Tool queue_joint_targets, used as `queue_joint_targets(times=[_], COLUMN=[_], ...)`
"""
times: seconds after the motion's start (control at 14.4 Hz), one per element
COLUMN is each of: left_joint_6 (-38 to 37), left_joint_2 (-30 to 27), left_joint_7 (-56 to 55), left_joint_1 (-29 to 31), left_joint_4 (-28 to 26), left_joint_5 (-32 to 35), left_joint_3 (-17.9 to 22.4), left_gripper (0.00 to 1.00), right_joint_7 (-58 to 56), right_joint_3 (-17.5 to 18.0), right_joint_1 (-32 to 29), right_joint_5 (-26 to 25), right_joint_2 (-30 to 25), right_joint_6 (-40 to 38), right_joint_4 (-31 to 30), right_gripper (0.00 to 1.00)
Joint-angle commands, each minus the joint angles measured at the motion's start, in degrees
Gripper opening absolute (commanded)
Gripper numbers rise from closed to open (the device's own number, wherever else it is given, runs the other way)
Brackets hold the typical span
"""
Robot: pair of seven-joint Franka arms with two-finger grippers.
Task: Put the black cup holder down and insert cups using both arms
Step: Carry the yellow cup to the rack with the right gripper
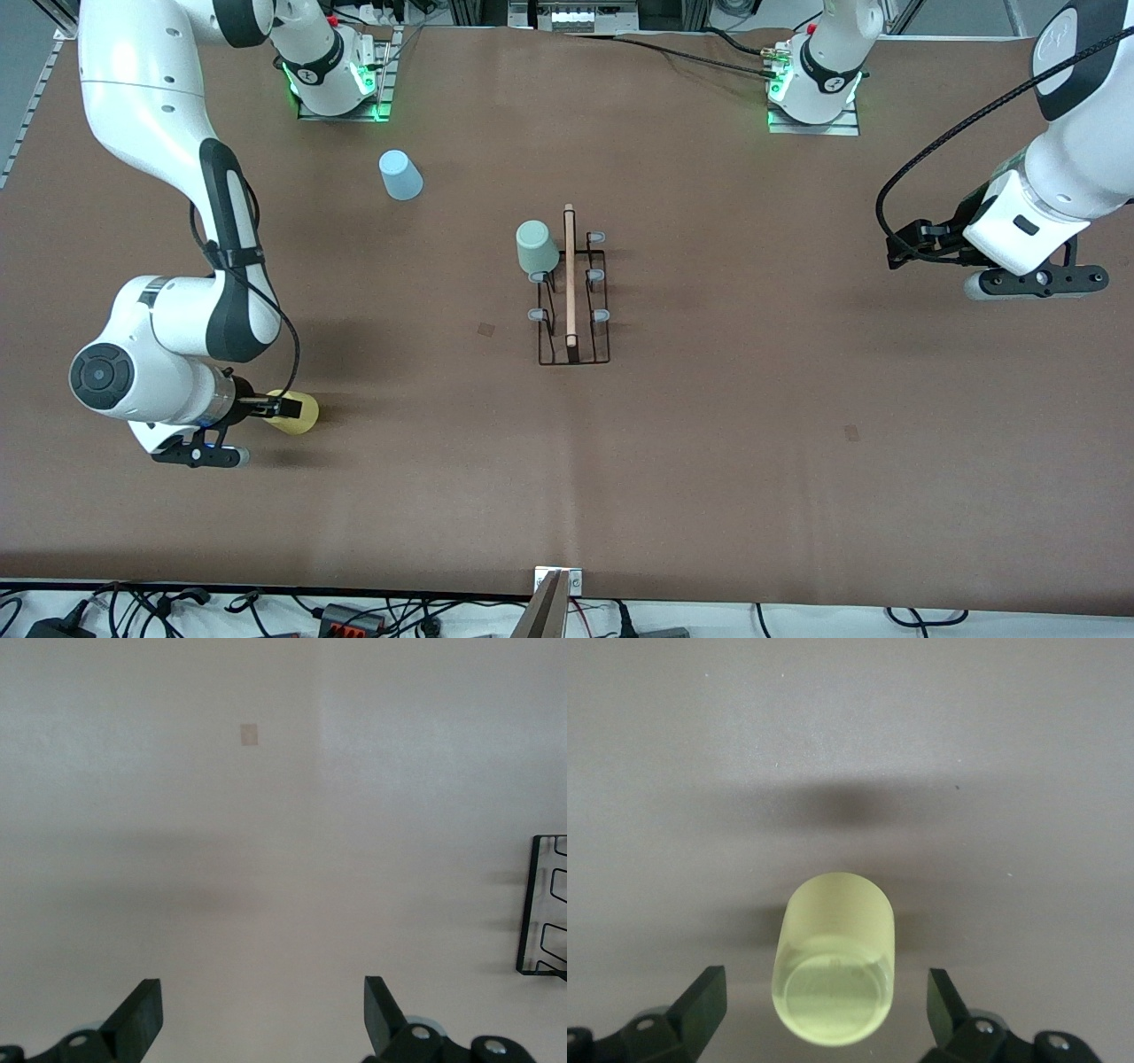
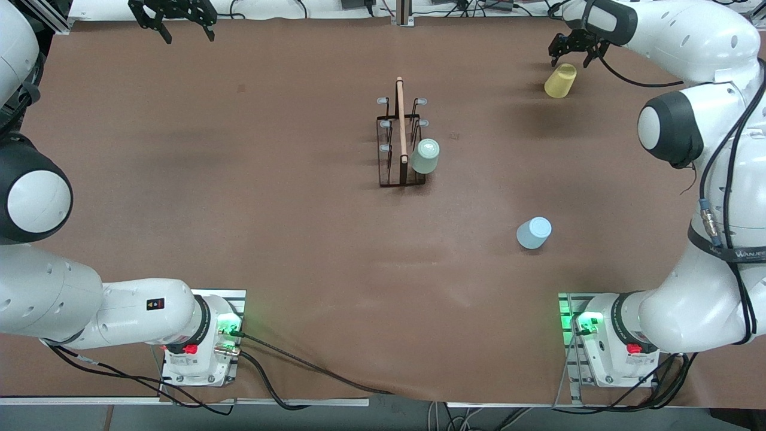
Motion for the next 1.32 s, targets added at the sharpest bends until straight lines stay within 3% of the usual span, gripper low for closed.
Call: queue_joint_targets(times=[0.0,0.42,0.63,0.77,0.91,1.25], left_joint_6=[-0.52,-0.78,-1.57,-2.28,-2.02,-2.72], left_joint_2=[0.64,2.13,4.67,5.82,5.21,5.21], left_joint_7=[1.59,1.94,7.19,12.82,12.32,3.62], left_joint_1=[0.56,6.79,12.67,15.58,14.98,12.51], left_joint_4=[1.33,1.33,1.24,1.24,1.42,5.64], left_joint_5=[-2.92,-10.48,-16.89,-20.94,-19.82,-9.62], left_joint_3=[0.01,0.01,-0.07,-0.07,-1.3,-6.13], left_gripper=[1.0,1.0,1.0,1.0,1.0,1.0], right_joint_7=[-2.52,-8.85,-8.5,-8.5,-8.68,-4.3], right_joint_3=[0.62,0.54,0.62,0.62,0.71,3.7], right_joint_1=[-0.76,-1.64,-1.55,-1.46,-1.02,3.36], right_joint_5=[1.51,3.36,3.54,3.45,3.54,4.33], right_joint_2=[1.03,2.7,2.53,2.18,1.21,-1.77], right_joint_6=[0.45,-0.6,-0.69,-2.34,-5.94,-17.03], right_joint_4=[0.64,0.63,0.72,1.25,3.69,11.7], right_gripper=[1.0,1.0,0.34,0.19,0.18,0.18])
